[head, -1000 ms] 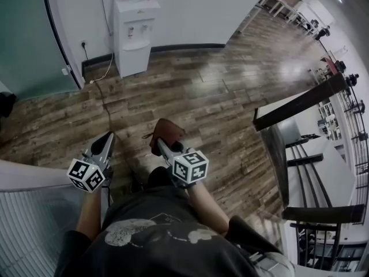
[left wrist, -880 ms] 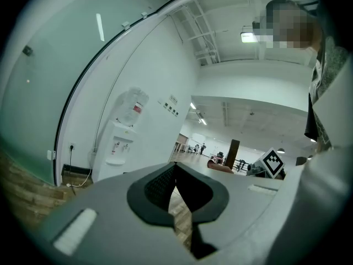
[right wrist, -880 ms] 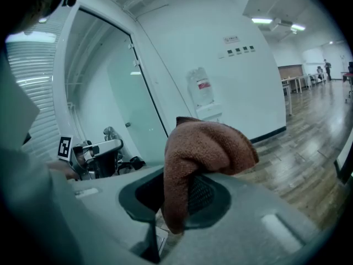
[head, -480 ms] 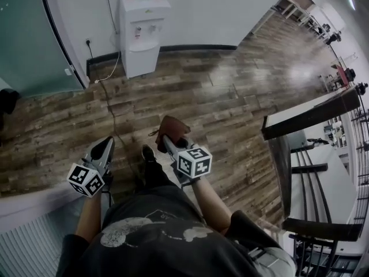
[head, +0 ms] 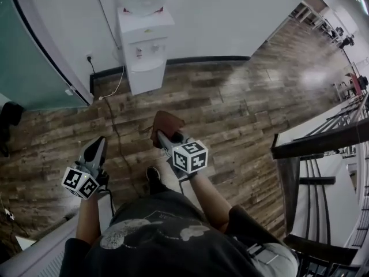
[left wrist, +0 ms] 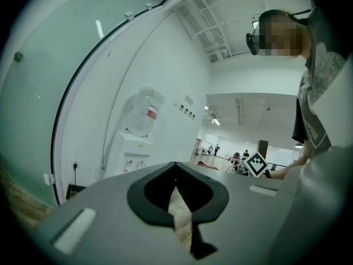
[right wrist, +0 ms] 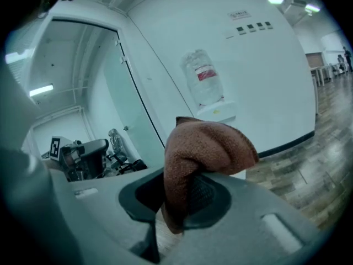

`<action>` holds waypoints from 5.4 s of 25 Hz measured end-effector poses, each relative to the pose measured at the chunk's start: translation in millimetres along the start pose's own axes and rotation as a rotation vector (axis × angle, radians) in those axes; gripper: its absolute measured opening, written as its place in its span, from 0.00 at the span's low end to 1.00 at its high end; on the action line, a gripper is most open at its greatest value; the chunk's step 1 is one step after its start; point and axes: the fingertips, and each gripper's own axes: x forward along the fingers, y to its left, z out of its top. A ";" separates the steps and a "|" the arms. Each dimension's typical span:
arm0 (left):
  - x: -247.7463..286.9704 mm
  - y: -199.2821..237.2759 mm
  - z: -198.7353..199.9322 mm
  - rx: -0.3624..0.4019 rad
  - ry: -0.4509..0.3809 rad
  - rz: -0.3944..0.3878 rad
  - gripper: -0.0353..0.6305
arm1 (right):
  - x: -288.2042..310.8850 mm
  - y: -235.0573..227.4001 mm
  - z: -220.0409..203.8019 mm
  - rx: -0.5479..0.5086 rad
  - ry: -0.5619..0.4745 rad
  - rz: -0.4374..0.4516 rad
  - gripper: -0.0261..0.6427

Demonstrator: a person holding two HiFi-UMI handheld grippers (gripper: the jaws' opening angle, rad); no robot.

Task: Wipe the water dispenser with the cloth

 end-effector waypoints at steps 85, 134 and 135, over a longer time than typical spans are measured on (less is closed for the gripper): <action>428.3 237.2 55.1 -0.064 0.102 0.061 0.07 | 323.8 -309.0 247.6 -0.268 0.173 -0.073 0.13; 247.7 325.8 -22.2 -0.118 0.132 0.030 0.07 | 444.9 -106.9 152.3 -0.298 0.149 0.006 0.13; 245.8 327.5 -30.8 -0.130 0.133 0.044 0.07 | 448.6 -111.3 141.5 -0.286 0.152 0.009 0.13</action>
